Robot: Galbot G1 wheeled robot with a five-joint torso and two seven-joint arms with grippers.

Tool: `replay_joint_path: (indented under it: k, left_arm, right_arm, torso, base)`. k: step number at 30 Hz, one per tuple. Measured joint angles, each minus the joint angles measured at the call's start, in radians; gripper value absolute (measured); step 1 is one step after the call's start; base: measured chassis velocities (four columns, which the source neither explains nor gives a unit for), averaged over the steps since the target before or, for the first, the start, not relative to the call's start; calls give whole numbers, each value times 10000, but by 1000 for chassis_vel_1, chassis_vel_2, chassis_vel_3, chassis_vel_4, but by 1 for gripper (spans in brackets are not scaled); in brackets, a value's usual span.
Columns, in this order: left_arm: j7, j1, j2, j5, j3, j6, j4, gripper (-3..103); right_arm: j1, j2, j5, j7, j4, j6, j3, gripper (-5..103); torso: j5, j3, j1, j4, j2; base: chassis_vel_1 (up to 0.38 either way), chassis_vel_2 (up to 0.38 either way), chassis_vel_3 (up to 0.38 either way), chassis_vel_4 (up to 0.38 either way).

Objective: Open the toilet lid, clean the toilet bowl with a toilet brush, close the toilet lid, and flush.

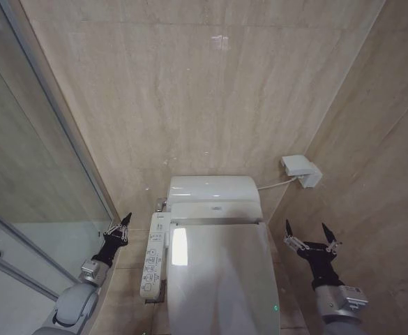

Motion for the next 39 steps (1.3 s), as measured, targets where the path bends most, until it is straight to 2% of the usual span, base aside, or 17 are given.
replay_joint_path:
  k: [1,2,3,4,5,7,8,10,11,12,19,20,27,28,35,36,39]
  left_arm:
    - [-155,230,-96,-65,-290,36,-368,0]
    - [-398,574,-206,-83,-618,102,-708,0]
    - [-398,574,-206,-83,-618,102,-708,0]
    - [-668,773,-264,-81,-752,178,-778,0]
    - [-905,852,-284,-82,-813,258,-785,14]
    - [-1032,886,-288,-88,-858,312,-791,14]
    - [-1114,934,-286,-103,-908,358,-807,14]
    - [-1120,1008,-291,-99,-921,387,-886,14]
    - [-1122,1026,-307,-98,-910,396,-943,14]
    - [-1122,1033,-327,-97,-899,401,-989,41]
    - [-1104,1159,-378,-87,-854,410,-1186,41]
    - [-1100,1181,-382,-85,-863,412,-1200,68]
    - [-1084,1250,-391,-81,-909,413,-1277,68]
    - [-1081,1261,-392,-80,-913,413,-1289,94]
    - [-1073,1289,-396,-75,-932,413,-1320,94]
    - [-1072,1292,-396,-75,-935,413,-1324,100]
    - [-1069,1301,-398,-74,-940,413,-1338,100]
  right_arm:
    - [4,0,0,0,1,0,0,100]
    - [2,1,0,0,-1,0,-1,100]
    - [2,1,0,0,-1,0,-1,100]
    - [3,0,0,0,-1,0,0,100]
    - [2,0,0,0,0,0,0,100]
    - [3,0,0,-1,0,0,0,100]
    - [2,1,0,-1,-1,0,-1,100]
    - [2,0,-1,0,0,0,-1,100]
    - [2,0,0,0,0,0,-1,100]
    - [3,0,0,0,0,0,-1,100]
    - [2,0,0,0,0,0,0,100]
    - [2,0,0,0,0,0,0,100]
    - [2,1,0,0,0,0,-1,100]
    - [3,0,0,0,0,0,0,100]
    - [3,0,0,0,-1,0,-1,100]
    - [3,1,0,0,0,0,-1,100]
    - [2,0,0,0,0,0,-1,100]
  torso:
    - [9,-2,0,4,1]
    - [38,-4,-5,8,3]
    - [38,-4,-5,8,3]
    - [8,-2,-3,17,2]
    - [-3,-3,-3,6,2]
    - [7,-3,-4,9,3]
    - [24,-3,-4,9,2]
    - [4,-3,-3,2,2]
    - [11,-3,-3,3,2]
    - [16,-3,-3,5,2]
    - [11,-3,-3,5,2]
    - [10,-3,-3,6,2]
    - [12,-3,-3,5,2]
    - [11,-3,-3,5,2]
    - [11,-3,-3,5,2]
    - [12,-2,-3,6,2]
    - [12,-3,-3,5,2]
  base:
    - [0,0,0,0]
    - [0,0,0,0]
    - [0,0,0,0]
    - [0,0,0,0]
    - [0,0,0,0]
    - [0,0,0,0]
    - [0,0,0,0]
    - [0,0,0,0]
    - [0,0,0,0]
    - [0,0,0,0]
    - [0,0,0,0]
    - [0,0,0,0]
    - [0,0,0,0]
    - [0,0,0,0]
    - [0,0,0,0]
    - [0,0,0,0]
    - [0,0,0,0]
